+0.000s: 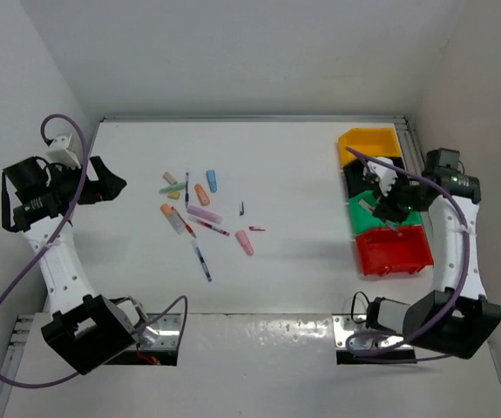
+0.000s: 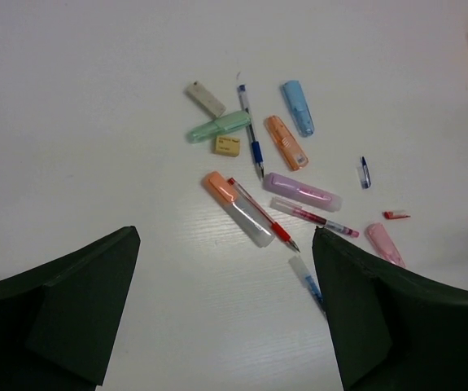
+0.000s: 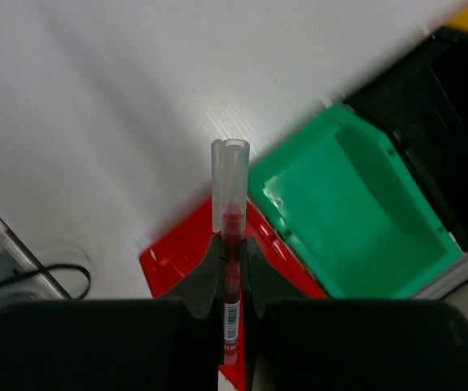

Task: Sort the stationery into containers
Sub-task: Place the pen in the storage box.

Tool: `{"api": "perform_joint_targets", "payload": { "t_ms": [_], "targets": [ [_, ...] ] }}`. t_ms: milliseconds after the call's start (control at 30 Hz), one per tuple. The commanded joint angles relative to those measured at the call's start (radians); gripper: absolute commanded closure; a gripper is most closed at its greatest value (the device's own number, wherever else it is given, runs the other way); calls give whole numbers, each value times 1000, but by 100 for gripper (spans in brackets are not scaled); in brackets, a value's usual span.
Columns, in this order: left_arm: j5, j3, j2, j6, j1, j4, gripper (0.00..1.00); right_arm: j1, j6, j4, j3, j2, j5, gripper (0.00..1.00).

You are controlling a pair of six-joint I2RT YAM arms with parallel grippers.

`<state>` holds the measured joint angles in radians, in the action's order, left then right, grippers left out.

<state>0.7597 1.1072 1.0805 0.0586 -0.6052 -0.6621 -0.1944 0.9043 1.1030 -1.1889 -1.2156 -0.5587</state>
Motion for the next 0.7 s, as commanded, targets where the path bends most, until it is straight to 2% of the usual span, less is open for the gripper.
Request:
{"api": "perform_joint_targets", "payload": {
  "t_ms": [0,67,200,267,433,667],
  "targets": [
    [73,-6,9,-11,-8,78,6,-144,471,142,19,-14,-164,100],
    [79,-12,10,-14,-7,88,6,-249,629,246,-15,-105,-201,100],
    [73,-24,15,-11,-8,90,7,-358,766,467,-185,-280,-227,100],
    [66,-27,19,-5,-8,88,7,-373,748,466,-186,-311,-221,100],
    [58,-24,21,-9,-7,88,7,-384,782,377,-48,-257,-202,100],
    [46,-3,24,-19,-7,76,7,-390,728,333,67,-220,-172,100]
  ]
}}
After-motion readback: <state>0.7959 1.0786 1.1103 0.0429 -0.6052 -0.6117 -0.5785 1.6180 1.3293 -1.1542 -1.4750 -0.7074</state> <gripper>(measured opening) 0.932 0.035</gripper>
